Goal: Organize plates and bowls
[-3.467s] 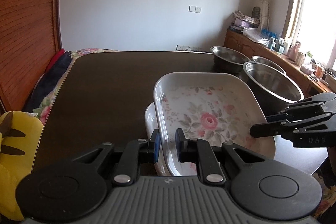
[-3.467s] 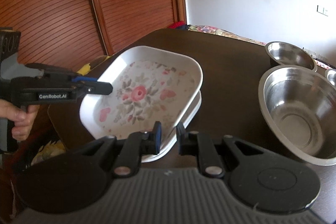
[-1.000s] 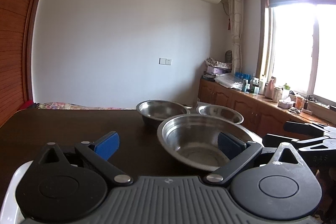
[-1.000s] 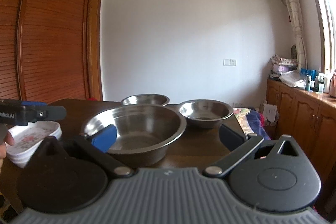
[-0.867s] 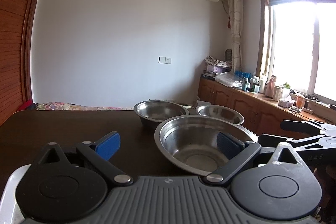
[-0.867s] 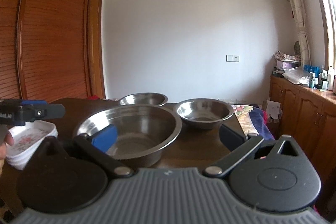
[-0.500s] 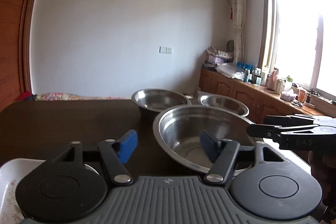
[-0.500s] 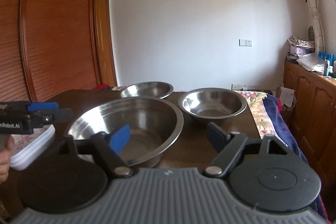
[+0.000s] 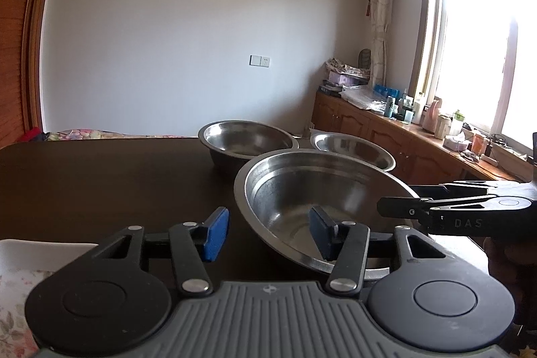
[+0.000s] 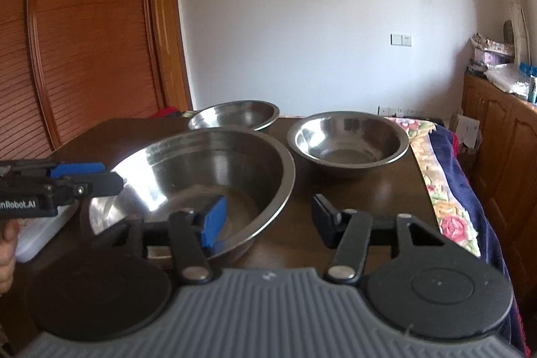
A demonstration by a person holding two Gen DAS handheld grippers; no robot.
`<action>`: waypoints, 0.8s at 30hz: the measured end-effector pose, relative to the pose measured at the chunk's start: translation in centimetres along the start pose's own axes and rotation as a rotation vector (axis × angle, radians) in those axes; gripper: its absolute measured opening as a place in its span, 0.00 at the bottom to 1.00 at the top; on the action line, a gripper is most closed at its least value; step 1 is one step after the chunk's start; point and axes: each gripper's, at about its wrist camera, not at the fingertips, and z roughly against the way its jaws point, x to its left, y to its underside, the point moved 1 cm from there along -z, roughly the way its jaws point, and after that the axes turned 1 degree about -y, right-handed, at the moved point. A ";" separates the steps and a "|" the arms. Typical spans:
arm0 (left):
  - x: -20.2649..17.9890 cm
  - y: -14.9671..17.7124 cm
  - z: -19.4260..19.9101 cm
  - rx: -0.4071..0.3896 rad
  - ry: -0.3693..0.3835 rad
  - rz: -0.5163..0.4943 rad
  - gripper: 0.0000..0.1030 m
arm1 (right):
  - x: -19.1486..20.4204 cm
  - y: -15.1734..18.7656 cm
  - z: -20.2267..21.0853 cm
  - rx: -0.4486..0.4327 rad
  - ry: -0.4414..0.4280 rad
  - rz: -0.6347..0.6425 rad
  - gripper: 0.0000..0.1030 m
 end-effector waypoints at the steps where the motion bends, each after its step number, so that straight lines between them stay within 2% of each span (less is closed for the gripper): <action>1: 0.0 0.0 -0.1 0.004 0.002 0.001 0.79 | 0.0 0.0 0.0 0.001 0.003 0.003 0.55; 6: 0.5 0.0 -0.9 0.036 0.019 0.039 0.79 | 0.0 -0.2 -0.5 0.018 -0.017 -0.016 0.53; 10: 0.3 0.0 -0.9 0.039 0.027 0.039 0.79 | 0.0 -0.3 -0.9 0.027 -0.026 -0.024 0.47; 12: 0.2 0.1 -0.8 0.044 0.035 0.035 0.69 | 0.1 -0.4 -1.0 0.030 -0.036 -0.033 0.41; 13: 0.1 0.1 -0.8 0.048 0.030 0.033 0.68 | 0.1 -0.4 -1.0 0.031 -0.041 -0.036 0.35; 15: -0.1 0.2 -0.7 0.046 0.025 0.026 0.64 | 0.2 -0.4 -1.0 0.032 -0.039 -0.040 0.30; 24: -0.3 0.3 1.3 0.004 0.032 0.018 0.64 | 0.4 -0.2 0.2 -0.013 -0.020 -0.068 0.27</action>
